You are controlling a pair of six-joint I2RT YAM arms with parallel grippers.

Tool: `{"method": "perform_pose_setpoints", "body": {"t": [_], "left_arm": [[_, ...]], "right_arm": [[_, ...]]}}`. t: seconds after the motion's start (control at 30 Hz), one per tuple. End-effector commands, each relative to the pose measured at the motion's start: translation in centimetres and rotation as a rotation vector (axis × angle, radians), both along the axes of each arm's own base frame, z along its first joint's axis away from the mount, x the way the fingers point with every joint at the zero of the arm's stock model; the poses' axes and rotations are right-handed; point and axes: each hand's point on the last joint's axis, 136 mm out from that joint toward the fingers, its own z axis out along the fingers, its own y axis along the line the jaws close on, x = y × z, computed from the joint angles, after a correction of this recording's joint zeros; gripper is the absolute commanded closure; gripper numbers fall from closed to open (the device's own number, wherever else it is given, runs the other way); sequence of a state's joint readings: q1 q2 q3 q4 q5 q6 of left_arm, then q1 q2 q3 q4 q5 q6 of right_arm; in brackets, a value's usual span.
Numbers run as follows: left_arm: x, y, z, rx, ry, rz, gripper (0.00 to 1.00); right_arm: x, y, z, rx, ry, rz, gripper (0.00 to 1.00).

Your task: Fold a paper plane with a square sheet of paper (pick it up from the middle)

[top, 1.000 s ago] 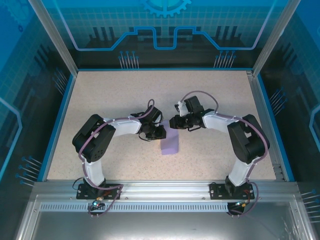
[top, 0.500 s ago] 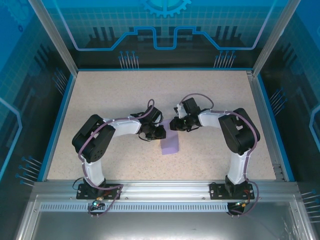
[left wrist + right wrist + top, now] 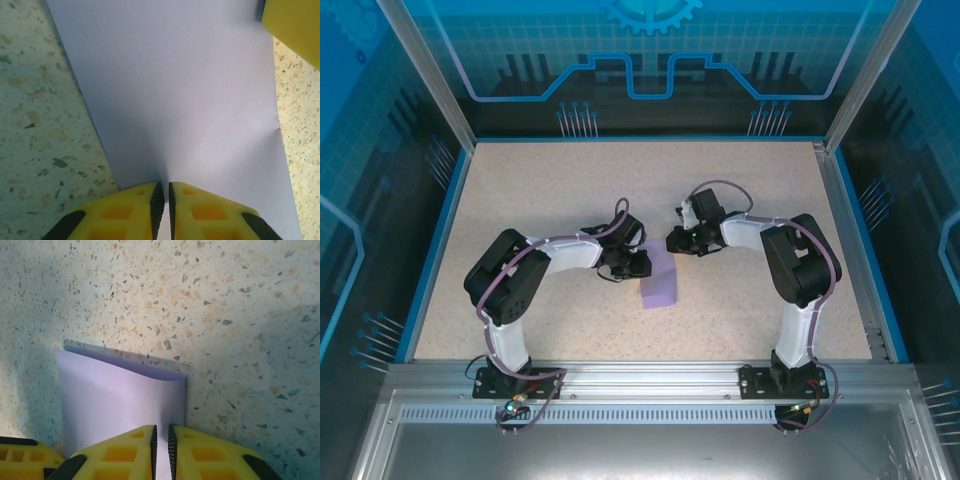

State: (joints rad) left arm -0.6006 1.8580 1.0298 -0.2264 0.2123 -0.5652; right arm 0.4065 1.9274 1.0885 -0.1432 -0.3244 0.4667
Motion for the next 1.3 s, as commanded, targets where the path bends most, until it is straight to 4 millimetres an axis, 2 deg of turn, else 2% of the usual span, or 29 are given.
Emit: {"method": "perform_pose_setpoints", "body": {"t": [0.0, 0.17, 0.43, 0.93, 1.27], "left_arm": [[-3.6, 4.9, -4.6, 0.233, 0.133, 0.008, 0.82], [-3.4, 4.9, -4.4, 0.232, 0.127, 0.003, 0.82], [-3.4, 4.5, -4.7, 0.219, 0.139, -0.006, 0.82], [-3.9, 4.7, -4.9, 0.226, 0.150, -0.016, 0.82], [-4.3, 5.0, -5.2, 0.232, 0.158, -0.020, 0.82]], "right_arm": [[0.2, 0.7, 2.4, 0.014, -0.055, 0.011, 0.83], [-0.9, 2.8, 3.6, 0.056, -0.070, 0.041, 0.83], [0.3, 3.1, 1.4, 0.029, -0.045, 0.040, 0.83], [2.7, -1.4, -2.4, -0.094, -0.017, -0.036, 0.84], [4.7, -3.5, -1.4, -0.129, -0.068, -0.111, 0.84]]}}
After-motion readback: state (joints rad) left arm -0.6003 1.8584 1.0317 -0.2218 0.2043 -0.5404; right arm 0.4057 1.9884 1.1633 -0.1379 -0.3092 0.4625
